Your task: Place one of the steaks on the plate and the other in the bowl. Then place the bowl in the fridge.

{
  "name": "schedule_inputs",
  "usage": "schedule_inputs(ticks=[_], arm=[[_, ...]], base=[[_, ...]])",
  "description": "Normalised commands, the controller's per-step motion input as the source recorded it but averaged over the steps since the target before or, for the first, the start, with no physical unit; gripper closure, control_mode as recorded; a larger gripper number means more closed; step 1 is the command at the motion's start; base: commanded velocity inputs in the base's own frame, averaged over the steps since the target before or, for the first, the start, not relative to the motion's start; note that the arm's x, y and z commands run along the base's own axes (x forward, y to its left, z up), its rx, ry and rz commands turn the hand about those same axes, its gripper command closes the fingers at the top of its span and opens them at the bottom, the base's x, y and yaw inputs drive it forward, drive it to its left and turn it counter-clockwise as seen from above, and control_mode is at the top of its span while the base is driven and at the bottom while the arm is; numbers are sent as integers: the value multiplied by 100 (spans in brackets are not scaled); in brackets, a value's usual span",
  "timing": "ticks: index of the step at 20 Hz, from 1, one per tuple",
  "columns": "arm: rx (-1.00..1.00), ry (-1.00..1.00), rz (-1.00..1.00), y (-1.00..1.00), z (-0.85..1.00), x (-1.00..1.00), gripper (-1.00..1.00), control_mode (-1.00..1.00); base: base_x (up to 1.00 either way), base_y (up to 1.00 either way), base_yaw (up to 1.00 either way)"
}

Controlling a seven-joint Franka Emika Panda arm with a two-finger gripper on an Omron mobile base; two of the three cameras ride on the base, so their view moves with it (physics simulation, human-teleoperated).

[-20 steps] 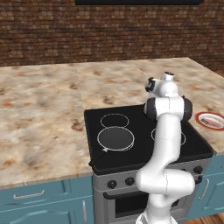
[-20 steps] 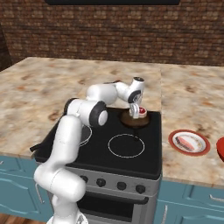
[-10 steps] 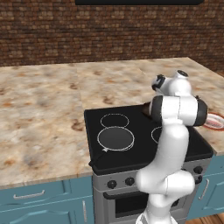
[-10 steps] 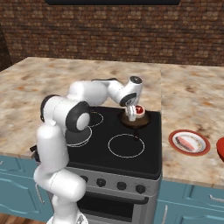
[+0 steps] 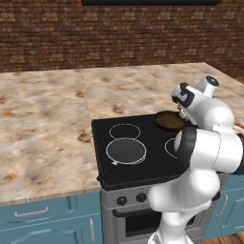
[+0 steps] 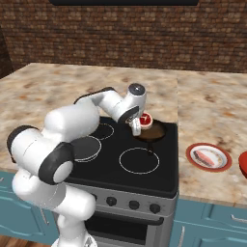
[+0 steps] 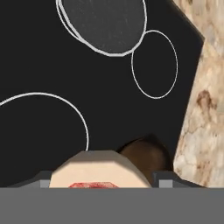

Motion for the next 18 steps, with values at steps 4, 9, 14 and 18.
schedule_inputs(ticks=[4,9,14,18], arm=[[0,16,0,11,30,-84,100,-100],[-2,23,4,6,3,-58,100,-100],[-2,21,12,16,0,-46,100,-100],[-2,16,28,33,0,-56,100,-100]], base=[[0,0,0],[0,0,0],[0,0,0],[0,0,0]])
